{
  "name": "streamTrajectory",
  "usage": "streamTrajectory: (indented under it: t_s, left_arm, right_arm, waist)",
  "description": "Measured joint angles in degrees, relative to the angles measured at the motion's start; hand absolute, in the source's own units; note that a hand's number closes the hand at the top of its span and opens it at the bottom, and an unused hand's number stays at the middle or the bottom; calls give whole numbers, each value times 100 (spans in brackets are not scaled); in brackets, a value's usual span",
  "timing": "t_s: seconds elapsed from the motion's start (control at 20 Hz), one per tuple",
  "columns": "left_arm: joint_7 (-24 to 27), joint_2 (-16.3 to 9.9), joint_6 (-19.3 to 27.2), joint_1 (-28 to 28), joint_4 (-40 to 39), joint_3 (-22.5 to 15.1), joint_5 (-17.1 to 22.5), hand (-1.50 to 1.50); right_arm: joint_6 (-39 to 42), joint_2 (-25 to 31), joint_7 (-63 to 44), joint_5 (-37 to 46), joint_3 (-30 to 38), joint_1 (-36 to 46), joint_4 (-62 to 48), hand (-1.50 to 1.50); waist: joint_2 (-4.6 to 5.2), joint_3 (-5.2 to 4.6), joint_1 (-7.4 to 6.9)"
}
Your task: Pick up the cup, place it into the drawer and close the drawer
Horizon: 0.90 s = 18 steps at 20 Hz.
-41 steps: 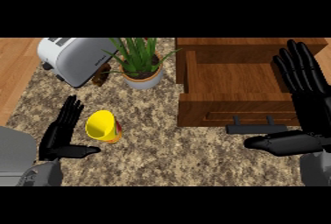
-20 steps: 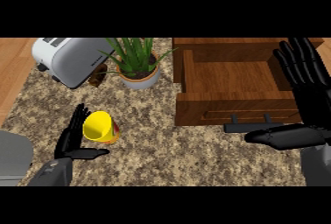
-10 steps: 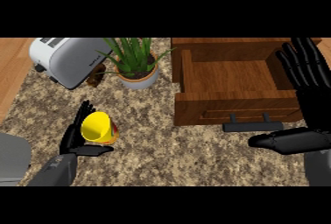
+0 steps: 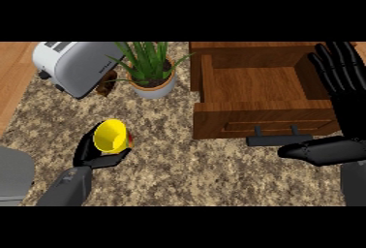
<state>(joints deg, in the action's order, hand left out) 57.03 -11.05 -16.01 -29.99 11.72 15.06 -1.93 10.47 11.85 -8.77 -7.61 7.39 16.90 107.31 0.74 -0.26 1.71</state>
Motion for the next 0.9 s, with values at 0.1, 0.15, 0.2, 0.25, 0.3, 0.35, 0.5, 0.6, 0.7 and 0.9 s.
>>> streamTrajectory:
  t_s: [0.1, 0.15, 0.2, 0.25, 0.3, 0.35, 0.5, 0.6, 0.7, 0.9]
  left_arm:
    - [160, 12, 337, -15, 126, 53, 6, 150]
    - [245, 42, 555, -26, 181, 60, -18, 150]
    - [309, 61, 761, -23, 205, 97, -15, 150]
    - [397, 98, 945, 26, 223, 126, -17, 150]
    - [449, 106, 1089, 31, 236, 186, 12, 150]
    - [487, 137, 1243, 21, 252, 264, 61, 150]
    - [646, 213, 1615, 106, 343, 502, 222, 150]
    - [694, 265, 1598, 33, 410, 633, 357, 150]
    - [708, 315, 1472, -47, 504, 695, 461, 150]
    - [611, 340, 1120, -221, 753, 599, 504, 150]
  right_arm:
    - [9, 6, -8, 2, 1, -41, 27, -150]
    - [18, 30, -56, -15, 5, -6, 36, -150]
    - [21, 11, -50, -8, -20, -58, 85, -150]
    - [21, 4, -28, 18, -37, -68, 85, -150]
    - [32, 9, -4, -9, -9, -61, 66, -150]
    - [29, 22, 21, -7, 21, -26, 4, -150]
    - [81, 39, 196, -7, 84, -82, -118, -150]
    - [89, 46, 227, 4, 94, -32, -219, -150]
    - [90, 35, 208, -15, 93, -80, -160, -150]
    - [130, 66, 201, -65, 138, -151, -118, -150]
  waist:
    - [0, 0, 11]
    - [2, 0, 17]
    - [1, 0, 24]
    - [0, 2, 14]
    - [1, 2, 9]
    - [1, 3, -4]
    - [-4, 6, -38]
    - [-9, 7, -51]
    - [-20, 9, -47]
    - [-46, 14, -76]
